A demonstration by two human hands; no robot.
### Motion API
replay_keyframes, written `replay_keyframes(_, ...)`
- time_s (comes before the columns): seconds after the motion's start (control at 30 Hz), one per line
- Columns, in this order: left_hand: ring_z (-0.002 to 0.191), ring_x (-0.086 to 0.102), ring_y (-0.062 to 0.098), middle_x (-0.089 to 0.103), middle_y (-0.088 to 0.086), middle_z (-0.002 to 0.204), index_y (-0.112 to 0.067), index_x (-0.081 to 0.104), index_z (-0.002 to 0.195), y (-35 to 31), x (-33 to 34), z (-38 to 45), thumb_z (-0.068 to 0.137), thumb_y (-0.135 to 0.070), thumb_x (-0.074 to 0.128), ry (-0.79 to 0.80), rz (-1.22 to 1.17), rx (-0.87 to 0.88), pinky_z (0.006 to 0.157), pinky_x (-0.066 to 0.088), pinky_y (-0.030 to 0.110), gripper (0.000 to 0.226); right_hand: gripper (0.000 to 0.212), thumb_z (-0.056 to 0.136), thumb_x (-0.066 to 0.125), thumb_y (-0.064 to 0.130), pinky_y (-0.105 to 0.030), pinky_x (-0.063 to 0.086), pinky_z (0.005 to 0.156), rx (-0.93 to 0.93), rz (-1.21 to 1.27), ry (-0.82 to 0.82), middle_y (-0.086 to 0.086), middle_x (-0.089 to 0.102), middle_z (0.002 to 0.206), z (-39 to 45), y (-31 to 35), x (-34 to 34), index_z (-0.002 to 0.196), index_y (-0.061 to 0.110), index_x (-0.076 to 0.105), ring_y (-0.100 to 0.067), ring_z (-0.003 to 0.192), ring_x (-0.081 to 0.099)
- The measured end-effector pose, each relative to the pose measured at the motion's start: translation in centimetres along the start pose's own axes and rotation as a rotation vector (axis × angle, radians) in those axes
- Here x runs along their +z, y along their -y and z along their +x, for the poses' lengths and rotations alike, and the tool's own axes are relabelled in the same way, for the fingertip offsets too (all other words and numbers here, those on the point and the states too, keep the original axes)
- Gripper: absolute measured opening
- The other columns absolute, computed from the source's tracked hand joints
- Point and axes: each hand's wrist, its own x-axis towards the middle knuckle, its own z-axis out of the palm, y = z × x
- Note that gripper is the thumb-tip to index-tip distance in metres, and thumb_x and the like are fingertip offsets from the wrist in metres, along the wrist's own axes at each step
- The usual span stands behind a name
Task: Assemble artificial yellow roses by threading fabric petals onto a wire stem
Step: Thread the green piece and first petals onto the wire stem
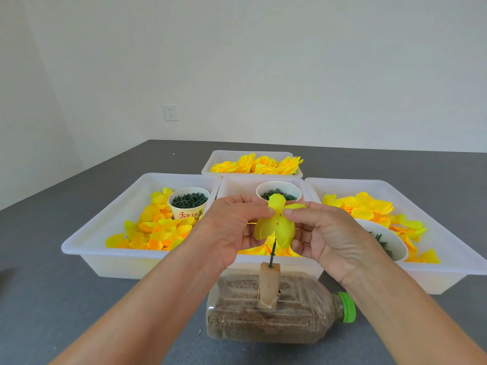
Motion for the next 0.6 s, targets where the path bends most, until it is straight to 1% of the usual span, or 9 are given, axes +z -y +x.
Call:
replay_keyframes(0.1, 0.042, 0.054, 0.012, 0.062, 0.004, 0.057, -0.012, 0.060, 0.078, 0.04, 0.13, 0.01, 0.081, -0.004, 0.064, 0.010, 0.013, -0.009, 0.044, 0.047, 0.018, 0.010, 0.010, 0.079, 0.063, 0.004, -0.017, 0.043, 0.038, 0.039, 0.027, -0.002, -0.003, 0.065, 0.055, 0.13, 0.01, 0.04, 0.077, 0.013, 0.064, -0.009, 0.042, 0.056)
replay_keyframes(0.23, 0.043, 0.054, 0.010, 0.063, 0.000, 0.056, -0.014, 0.060, 0.080, -0.05, 0.25, 0.03, 0.079, -0.008, 0.068, 0.007, 0.027, 0.010, 0.044, 0.046, 0.018, 0.010, 0.010, 0.079, 0.063, 0.002, -0.017, 0.043, 0.039, 0.045, 0.010, -0.021, -0.002, 0.064, 0.054, 0.33, 0.08, 0.04, 0.080, 0.012, 0.063, -0.009, 0.042, 0.056)
replay_keyframes(0.43, 0.041, 0.055, 0.009, 0.063, 0.000, 0.053, -0.012, 0.058, 0.081, -0.02, 0.24, 0.13, 0.080, -0.003, 0.065, 0.010, 0.022, 0.004, 0.042, 0.046, 0.017, 0.011, 0.011, 0.079, 0.063, 0.002, -0.017, 0.042, 0.037, 0.057, -0.019, -0.048, -0.001, 0.062, 0.050, 0.58, 0.33, 0.13, 0.080, 0.012, 0.064, -0.009, 0.038, 0.054)
replay_keyframes(0.5, 0.040, 0.056, 0.011, 0.063, 0.002, 0.053, -0.010, 0.058, 0.083, 0.01, 0.29, 0.13, 0.082, -0.002, 0.063, 0.020, 0.010, -0.008, 0.042, 0.046, 0.018, 0.010, 0.010, 0.079, 0.062, 0.003, -0.017, 0.042, 0.038, 0.067, -0.033, -0.046, -0.002, 0.062, 0.051, 0.66, 0.35, 0.20, 0.079, 0.013, 0.064, -0.009, 0.038, 0.054)
replay_keyframes(0.6, 0.042, 0.056, 0.013, 0.062, 0.006, 0.056, -0.010, 0.058, 0.081, 0.07, 0.38, 0.23, 0.083, -0.001, 0.060, 0.035, -0.015, -0.032, 0.043, 0.047, 0.019, 0.009, 0.010, 0.079, 0.062, 0.005, -0.018, 0.043, 0.039, 0.074, -0.051, -0.039, -0.002, 0.063, 0.052, 0.79, 0.41, 0.27, 0.080, 0.014, 0.065, -0.009, 0.039, 0.054)
